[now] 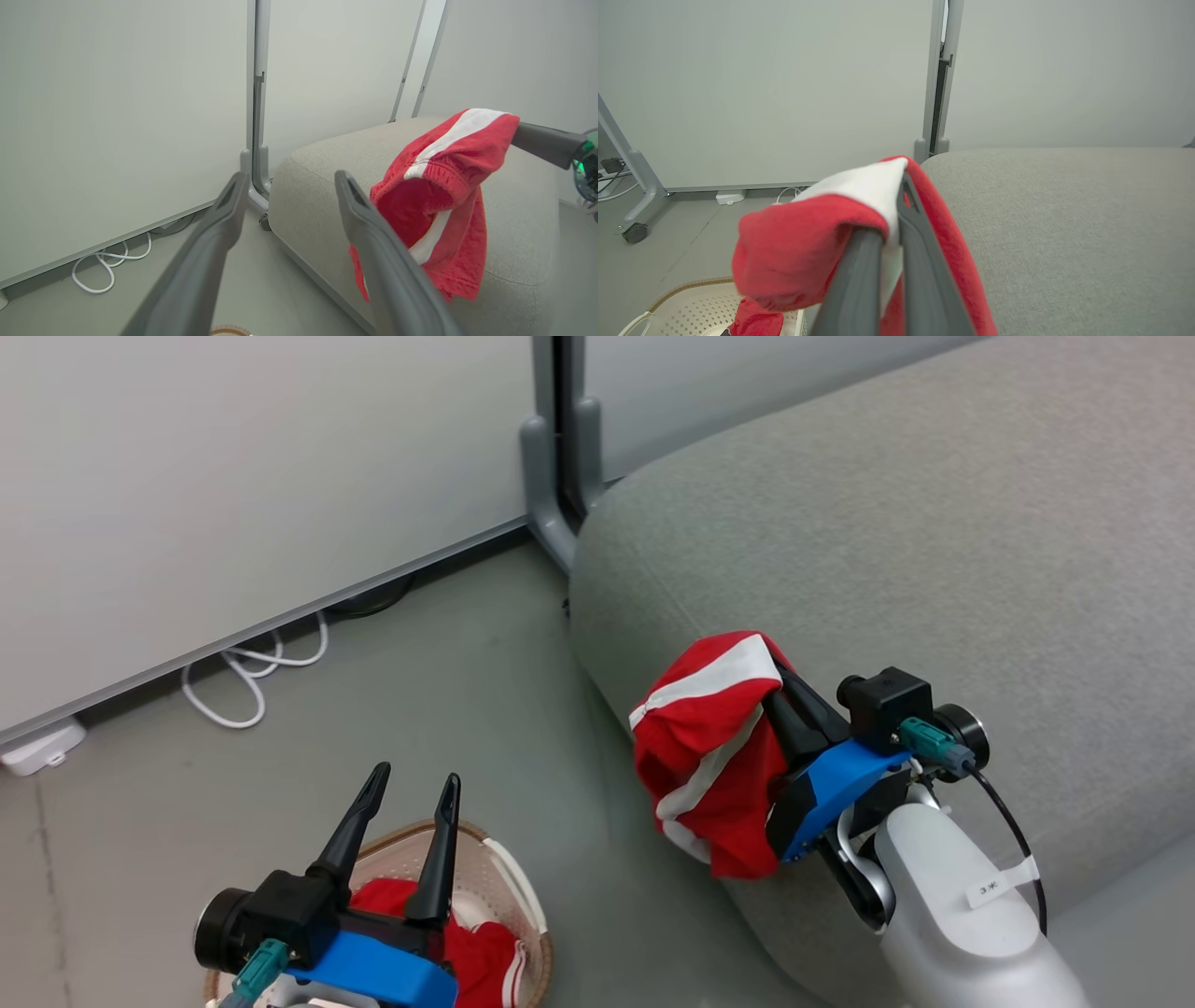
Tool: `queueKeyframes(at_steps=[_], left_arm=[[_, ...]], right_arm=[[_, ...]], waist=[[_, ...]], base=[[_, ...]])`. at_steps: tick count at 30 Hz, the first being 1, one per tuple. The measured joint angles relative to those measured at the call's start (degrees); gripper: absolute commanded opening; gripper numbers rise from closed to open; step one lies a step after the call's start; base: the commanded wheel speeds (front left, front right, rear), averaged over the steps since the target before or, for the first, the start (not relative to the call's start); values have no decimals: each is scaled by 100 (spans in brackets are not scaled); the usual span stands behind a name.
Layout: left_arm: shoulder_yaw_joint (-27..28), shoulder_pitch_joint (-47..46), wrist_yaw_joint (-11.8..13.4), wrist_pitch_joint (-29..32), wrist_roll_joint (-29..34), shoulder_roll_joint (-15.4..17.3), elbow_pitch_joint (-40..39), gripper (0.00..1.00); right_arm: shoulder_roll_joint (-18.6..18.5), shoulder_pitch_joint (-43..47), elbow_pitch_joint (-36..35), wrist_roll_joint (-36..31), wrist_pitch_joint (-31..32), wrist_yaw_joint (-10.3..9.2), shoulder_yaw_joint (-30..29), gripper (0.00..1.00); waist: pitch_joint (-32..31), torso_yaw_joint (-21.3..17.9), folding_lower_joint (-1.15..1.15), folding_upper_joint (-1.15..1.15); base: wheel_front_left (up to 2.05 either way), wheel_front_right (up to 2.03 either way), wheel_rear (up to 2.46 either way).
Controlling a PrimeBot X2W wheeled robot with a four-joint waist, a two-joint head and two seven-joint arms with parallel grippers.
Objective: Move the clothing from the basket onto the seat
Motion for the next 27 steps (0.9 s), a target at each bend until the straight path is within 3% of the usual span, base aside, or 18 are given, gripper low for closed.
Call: queueKeyframes(at_steps=[14, 27], left_arm=[[-21, -40, 0, 0, 52, 88, -3, 100], [-87, -75, 0, 0, 59, 112, -24, 100]], right_arm=[[-2, 243, -151, 11, 18, 0, -37, 0], [-1, 310, -253, 12, 44, 0, -114, 0]], waist=[[111, -774, 0, 0], [186, -845, 0, 0]], base=[[0, 0, 0], [0, 0, 0]])
